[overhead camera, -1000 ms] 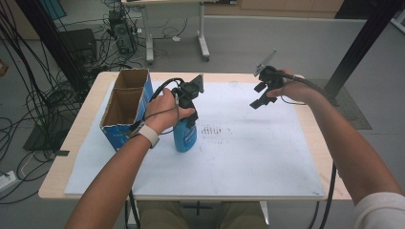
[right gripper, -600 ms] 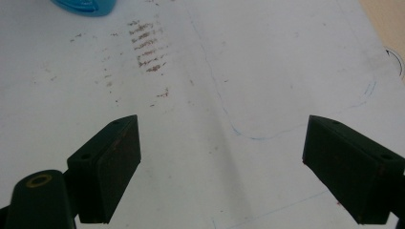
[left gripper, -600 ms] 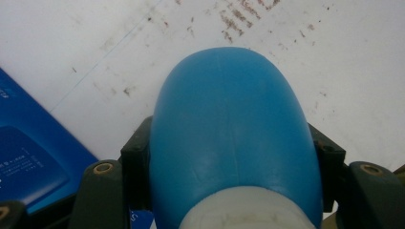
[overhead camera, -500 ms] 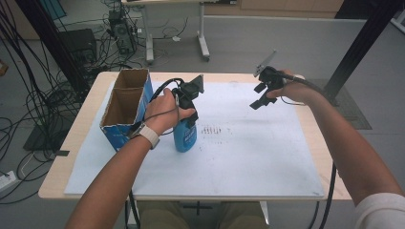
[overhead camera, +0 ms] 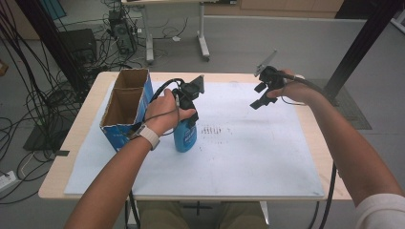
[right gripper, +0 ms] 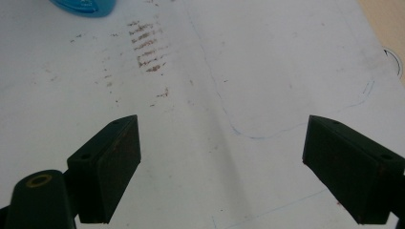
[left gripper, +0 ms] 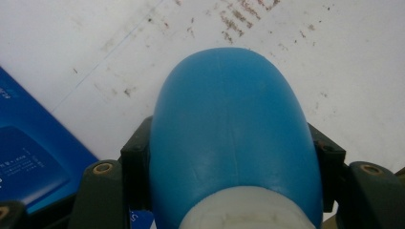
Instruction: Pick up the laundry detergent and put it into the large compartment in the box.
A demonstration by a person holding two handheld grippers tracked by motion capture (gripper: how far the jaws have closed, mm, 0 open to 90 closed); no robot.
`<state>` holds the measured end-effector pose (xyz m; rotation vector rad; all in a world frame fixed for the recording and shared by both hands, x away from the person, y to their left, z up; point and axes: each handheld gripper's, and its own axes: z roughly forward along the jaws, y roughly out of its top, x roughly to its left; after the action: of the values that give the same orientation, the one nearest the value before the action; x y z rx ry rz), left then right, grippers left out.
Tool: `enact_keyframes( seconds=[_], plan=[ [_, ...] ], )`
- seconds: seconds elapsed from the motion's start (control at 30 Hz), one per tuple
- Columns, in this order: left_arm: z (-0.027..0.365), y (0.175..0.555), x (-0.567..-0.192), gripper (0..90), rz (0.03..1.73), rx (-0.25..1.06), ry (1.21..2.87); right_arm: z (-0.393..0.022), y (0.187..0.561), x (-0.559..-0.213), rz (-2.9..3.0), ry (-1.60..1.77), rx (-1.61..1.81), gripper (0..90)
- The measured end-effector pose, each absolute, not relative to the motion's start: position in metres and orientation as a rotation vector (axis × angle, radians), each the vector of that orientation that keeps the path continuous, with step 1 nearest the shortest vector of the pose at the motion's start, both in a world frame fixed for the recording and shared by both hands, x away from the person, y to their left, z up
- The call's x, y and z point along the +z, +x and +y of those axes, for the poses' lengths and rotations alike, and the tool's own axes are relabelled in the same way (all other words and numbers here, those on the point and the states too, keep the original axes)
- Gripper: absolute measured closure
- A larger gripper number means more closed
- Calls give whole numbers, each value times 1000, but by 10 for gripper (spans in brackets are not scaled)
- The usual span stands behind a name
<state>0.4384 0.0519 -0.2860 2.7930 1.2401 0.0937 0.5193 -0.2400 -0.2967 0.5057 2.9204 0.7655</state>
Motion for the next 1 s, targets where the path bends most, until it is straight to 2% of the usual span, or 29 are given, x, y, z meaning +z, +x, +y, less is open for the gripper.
enact_keyframes(
  seconds=[1.0],
  plan=[
    [52,437,-286,374,1232,101,2793,-237,519,-297,2921,505,767,125]
  ],
)
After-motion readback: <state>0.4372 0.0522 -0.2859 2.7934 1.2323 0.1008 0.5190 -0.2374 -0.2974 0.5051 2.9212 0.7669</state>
